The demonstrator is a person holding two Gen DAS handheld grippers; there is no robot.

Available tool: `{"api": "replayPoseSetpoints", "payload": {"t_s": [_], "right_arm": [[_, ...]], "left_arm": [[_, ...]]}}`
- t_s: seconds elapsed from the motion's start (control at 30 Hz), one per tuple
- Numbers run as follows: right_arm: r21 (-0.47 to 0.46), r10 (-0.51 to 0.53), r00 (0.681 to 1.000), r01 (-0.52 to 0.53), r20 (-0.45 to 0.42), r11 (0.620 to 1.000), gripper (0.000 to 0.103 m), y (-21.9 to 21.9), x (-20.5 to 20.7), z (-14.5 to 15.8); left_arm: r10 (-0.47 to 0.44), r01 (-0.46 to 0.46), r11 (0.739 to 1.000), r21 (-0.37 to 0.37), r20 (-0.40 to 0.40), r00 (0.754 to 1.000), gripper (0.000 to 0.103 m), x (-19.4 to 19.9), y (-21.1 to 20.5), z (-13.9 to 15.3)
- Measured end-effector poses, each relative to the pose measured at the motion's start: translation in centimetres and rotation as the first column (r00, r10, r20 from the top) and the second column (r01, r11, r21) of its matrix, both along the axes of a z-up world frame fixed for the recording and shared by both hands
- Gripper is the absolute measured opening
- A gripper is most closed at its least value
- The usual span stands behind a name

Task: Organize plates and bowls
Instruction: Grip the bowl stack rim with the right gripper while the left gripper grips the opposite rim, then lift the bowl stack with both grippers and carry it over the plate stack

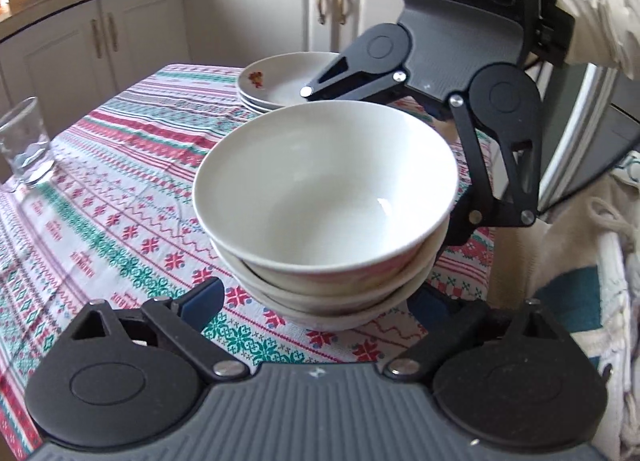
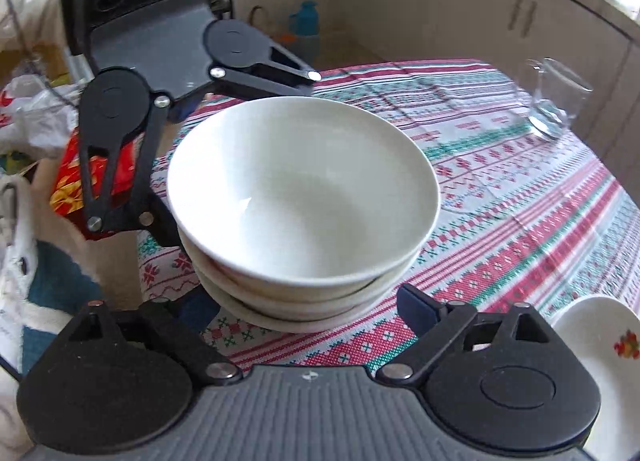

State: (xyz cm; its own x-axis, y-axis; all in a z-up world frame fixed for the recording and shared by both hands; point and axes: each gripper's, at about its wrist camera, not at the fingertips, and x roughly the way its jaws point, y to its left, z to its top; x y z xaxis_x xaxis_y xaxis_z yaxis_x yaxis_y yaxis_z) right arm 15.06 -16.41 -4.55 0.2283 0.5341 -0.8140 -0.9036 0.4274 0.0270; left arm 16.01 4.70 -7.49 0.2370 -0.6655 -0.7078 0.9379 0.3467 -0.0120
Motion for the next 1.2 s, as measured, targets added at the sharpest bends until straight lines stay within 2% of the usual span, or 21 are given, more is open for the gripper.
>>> {"api": "replayPoseSetpoints", "payload": {"t_s": [0.2,0.47,0.83,1.2], "right_arm": [[-0.015,0.051,0.998,-0.051,-0.024,0.999,0.091,0.5,0.8,0.0],[-0.021,0.059,0.997,-0.06,-0.045,0.998,0.09,0.5,1.2,0.0],[-0.029,0.051,0.997,-0.053,-0.057,0.998,0.09,0.4,1.1,0.3],[-0.022,0.051,0.997,-0.052,-0.062,0.998,0.089,0.3,1.1,0.6]], "left_arm": [[-0.071,0.071,0.997,0.01,0.001,0.998,0.093,0.9,-0.5,0.0],[-0.116,0.116,0.993,0.015,0.008,0.993,0.092,1.1,-0.5,0.1],[-0.133,0.133,0.991,0.004,0.006,0.991,0.089,1.2,-0.3,-0.1],[-0.106,0.106,0.994,0.005,-0.012,0.994,0.089,1.1,-0.6,0.2]]}}
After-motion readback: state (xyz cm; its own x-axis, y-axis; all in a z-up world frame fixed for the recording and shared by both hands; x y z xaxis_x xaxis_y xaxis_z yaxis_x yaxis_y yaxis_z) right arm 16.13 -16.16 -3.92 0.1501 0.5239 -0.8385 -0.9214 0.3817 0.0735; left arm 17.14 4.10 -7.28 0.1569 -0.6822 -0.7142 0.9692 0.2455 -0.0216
